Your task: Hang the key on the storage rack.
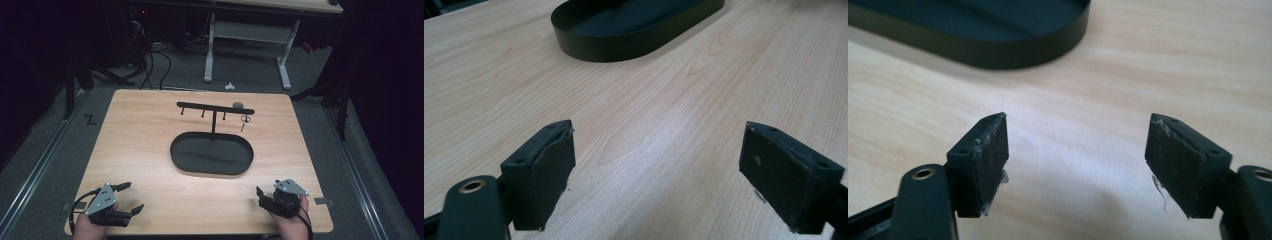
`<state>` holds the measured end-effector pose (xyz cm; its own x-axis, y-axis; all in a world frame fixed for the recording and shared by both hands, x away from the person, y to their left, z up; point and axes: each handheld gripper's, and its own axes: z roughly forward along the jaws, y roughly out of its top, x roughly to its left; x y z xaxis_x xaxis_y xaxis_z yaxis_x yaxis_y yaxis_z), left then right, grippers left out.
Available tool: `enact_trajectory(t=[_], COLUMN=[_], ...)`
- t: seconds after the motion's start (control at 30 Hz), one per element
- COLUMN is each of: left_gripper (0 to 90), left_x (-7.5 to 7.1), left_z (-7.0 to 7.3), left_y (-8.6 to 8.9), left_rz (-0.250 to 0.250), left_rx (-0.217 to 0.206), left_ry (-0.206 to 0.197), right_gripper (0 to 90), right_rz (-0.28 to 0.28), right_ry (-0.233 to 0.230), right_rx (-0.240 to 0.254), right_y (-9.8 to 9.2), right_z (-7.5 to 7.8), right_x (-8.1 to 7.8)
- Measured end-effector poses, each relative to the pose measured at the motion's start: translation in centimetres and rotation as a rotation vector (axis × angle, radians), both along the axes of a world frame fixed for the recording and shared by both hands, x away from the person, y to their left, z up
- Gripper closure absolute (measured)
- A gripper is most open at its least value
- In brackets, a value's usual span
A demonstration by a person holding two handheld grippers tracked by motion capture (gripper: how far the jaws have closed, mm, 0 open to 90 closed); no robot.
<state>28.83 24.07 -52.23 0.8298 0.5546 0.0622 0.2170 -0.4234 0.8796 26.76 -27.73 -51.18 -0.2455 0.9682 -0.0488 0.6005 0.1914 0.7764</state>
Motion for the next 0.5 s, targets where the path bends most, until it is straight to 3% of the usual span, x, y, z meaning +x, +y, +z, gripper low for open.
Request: enact_trajectory(t=[0.1,0.33,0.5], left_gripper=[15.3,15.3,15.3], left_x=[0.1,0.1,-0.1], left_z=[0.1,0.1,0.1], left_y=[-0.1,0.0,0.2], left_rz=[-0.002,-0.005,-0.001], left_rx=[-0.004,-0.005,-0.003], left_ry=[-0.003,-0.007,-0.006], right_gripper=[24.8,23.9,25.2], right_rz=[0.008,0.008,-0.016], right_ry=[0.07,0.045,0.051], right_rx=[0.023,-0.02,-0.009], right_y=[0.4,1.2,1.0], right_z=[-1.0,-0.9,-0.7], right_x=[-0.1,0.3,0.3])
